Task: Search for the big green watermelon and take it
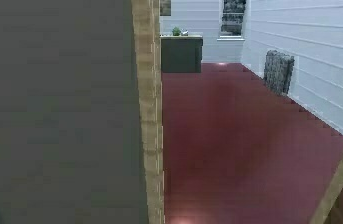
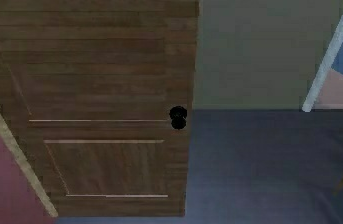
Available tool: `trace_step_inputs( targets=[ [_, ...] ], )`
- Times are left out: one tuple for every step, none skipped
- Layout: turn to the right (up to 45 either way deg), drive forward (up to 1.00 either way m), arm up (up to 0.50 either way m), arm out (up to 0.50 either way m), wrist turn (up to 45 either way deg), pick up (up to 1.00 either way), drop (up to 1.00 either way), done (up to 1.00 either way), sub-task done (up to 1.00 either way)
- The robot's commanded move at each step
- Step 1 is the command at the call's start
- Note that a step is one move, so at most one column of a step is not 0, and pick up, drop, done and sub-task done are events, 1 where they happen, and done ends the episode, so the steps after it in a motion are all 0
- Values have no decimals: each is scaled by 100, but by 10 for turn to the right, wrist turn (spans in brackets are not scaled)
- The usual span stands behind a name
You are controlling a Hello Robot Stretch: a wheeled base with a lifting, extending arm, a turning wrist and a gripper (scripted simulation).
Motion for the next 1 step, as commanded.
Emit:
trace_step_inputs(
  targets=[
    [360, 0, 0, 0, 0, 0, 0, 0, 0]
  ],
)
